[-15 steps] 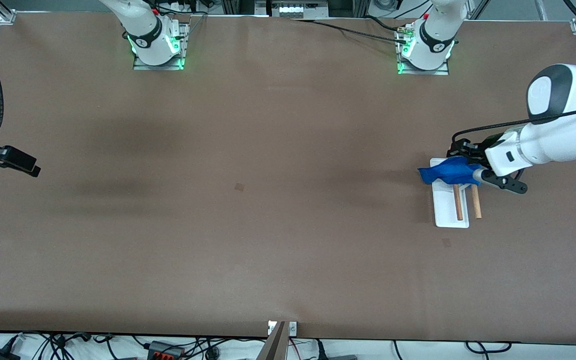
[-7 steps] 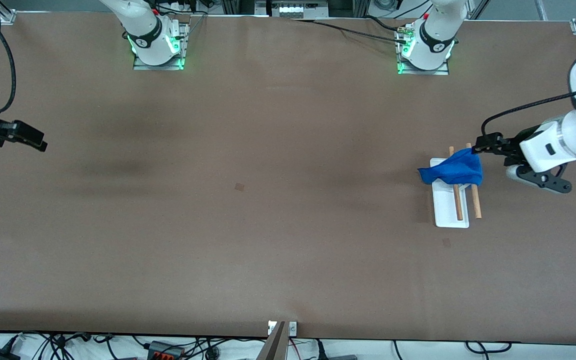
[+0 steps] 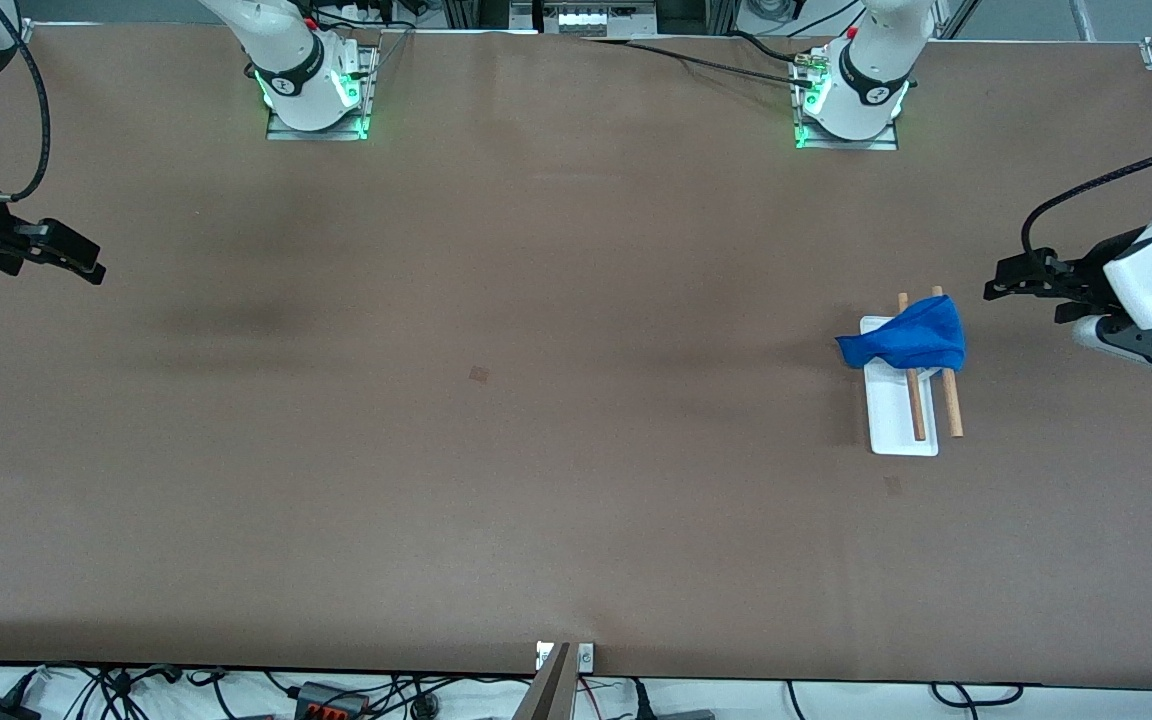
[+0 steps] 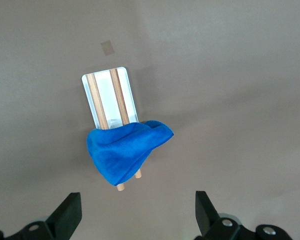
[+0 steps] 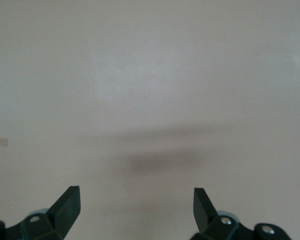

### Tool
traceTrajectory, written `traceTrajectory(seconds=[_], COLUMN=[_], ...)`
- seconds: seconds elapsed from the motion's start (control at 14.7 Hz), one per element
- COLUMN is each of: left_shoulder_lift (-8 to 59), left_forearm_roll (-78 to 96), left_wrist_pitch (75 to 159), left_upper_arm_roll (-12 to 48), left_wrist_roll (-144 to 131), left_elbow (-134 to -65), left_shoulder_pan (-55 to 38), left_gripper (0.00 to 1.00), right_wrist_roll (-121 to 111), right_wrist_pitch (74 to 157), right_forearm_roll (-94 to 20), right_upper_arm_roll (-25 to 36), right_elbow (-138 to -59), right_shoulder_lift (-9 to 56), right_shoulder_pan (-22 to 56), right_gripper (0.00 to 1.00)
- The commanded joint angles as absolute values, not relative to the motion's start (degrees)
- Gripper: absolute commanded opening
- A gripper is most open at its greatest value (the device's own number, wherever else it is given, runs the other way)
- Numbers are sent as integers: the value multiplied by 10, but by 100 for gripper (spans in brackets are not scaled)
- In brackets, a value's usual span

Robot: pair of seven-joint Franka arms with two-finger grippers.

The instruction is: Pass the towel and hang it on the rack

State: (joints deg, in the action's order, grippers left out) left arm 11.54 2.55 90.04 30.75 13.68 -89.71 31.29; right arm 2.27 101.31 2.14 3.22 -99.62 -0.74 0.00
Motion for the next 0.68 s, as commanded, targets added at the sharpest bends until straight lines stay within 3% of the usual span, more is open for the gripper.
traceTrajectory(seconds=[0.0, 0.14, 0.2, 0.61], left_shoulder_lift=[91, 77, 67, 46], left_forearm_roll=[20, 25, 24, 22], left_wrist_pitch=[883, 883, 884, 875], left_upper_arm_roll=[170, 53, 26, 11], left_wrist_roll=[87, 52, 50, 40], left_elbow=[-886, -886, -891, -902], left_shoulder_pan=[180, 75, 50, 27], left_gripper=[100, 100, 100, 100], right_wrist_roll=[12, 13, 13, 8], right_wrist_pitch=[991, 990, 988, 970], right_forearm_roll=[25, 24, 24, 24], right_upper_arm_roll=[24, 24, 23, 24], right_elbow=[-950, -948, -948, -948], right_shoulder_lift=[6, 6, 6, 7], right_shoulder_pan=[-10, -10, -10, -15], right_gripper=[100, 100, 100, 100])
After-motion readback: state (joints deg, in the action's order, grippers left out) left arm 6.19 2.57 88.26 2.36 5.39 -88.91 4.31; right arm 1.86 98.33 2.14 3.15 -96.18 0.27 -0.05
